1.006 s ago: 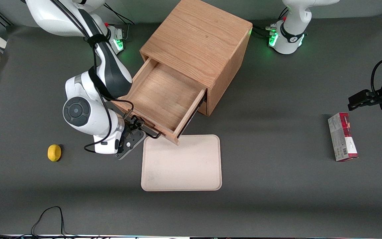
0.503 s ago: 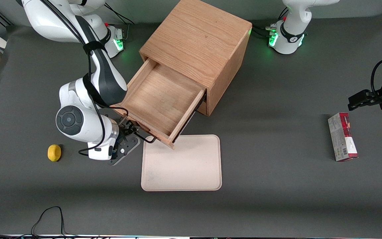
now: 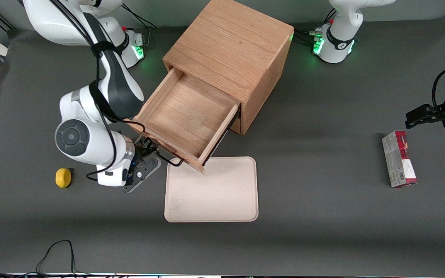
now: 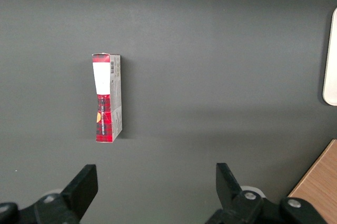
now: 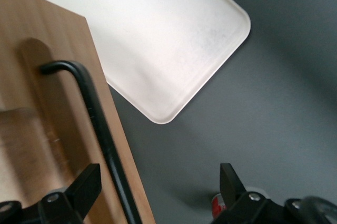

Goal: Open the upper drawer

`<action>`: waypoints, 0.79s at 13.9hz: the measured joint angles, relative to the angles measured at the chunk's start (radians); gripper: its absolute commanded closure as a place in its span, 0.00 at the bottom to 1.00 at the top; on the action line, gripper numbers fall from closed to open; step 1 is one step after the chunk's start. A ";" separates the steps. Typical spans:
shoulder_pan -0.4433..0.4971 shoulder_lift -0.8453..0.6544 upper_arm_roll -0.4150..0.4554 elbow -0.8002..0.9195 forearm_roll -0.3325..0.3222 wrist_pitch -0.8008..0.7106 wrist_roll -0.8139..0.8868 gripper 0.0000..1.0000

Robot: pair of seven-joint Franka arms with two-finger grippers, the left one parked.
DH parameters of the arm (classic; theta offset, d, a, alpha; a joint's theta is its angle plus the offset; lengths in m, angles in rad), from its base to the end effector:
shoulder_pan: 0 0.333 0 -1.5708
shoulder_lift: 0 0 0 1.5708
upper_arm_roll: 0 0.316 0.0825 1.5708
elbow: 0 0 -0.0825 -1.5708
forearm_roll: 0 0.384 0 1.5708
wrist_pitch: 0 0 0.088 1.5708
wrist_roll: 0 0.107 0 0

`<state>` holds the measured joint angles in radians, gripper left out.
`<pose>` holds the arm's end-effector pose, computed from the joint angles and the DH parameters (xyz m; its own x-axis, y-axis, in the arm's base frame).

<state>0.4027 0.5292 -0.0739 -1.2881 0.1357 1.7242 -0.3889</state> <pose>0.6557 0.2485 0.4368 0.7625 0.6451 -0.0497 0.6364 -0.7616 -0.1222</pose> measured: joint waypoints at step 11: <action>-0.038 -0.133 -0.127 0.178 -0.010 -0.235 0.237 0.00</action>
<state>0.3644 0.3959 -0.2006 -1.1104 0.1259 1.4895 -0.1518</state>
